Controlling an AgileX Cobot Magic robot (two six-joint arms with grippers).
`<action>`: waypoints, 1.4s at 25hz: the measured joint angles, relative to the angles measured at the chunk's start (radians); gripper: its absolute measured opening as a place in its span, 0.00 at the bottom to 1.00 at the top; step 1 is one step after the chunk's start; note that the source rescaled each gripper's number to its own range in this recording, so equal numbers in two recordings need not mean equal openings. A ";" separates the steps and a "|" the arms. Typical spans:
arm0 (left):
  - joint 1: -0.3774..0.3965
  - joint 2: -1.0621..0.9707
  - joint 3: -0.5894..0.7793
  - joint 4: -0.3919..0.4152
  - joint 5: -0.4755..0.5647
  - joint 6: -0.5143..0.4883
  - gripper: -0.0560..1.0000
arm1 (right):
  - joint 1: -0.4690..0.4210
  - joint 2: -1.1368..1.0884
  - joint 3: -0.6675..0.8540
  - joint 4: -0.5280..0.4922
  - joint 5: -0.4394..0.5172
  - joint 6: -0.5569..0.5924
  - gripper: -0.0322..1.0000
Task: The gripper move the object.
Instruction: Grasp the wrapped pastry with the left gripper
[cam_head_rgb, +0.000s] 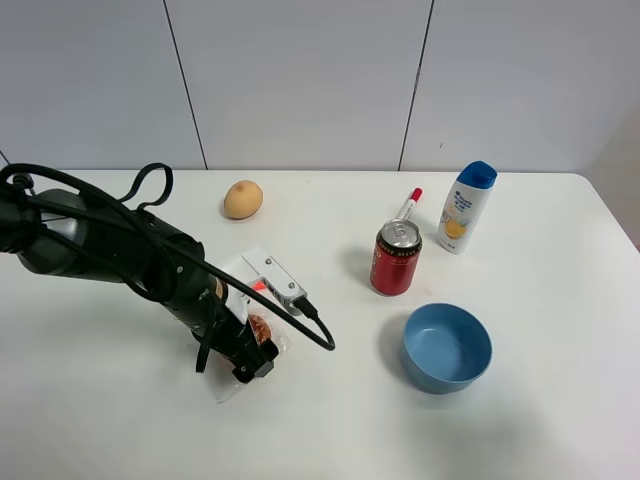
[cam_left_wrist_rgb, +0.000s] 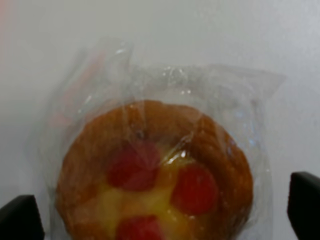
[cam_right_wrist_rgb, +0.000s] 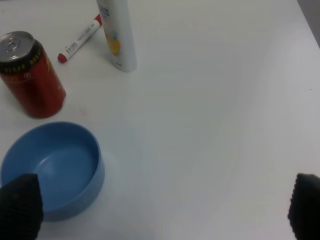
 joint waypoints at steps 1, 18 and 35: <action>0.000 0.000 0.000 0.000 0.000 0.000 1.00 | 0.000 0.000 0.000 0.000 0.000 0.000 1.00; 0.000 0.030 -0.001 -0.010 0.023 -0.034 1.00 | 0.000 0.000 0.000 0.000 0.000 0.000 1.00; 0.000 0.030 -0.046 -0.004 0.036 -0.061 0.07 | 0.000 0.000 0.000 0.000 0.000 0.000 1.00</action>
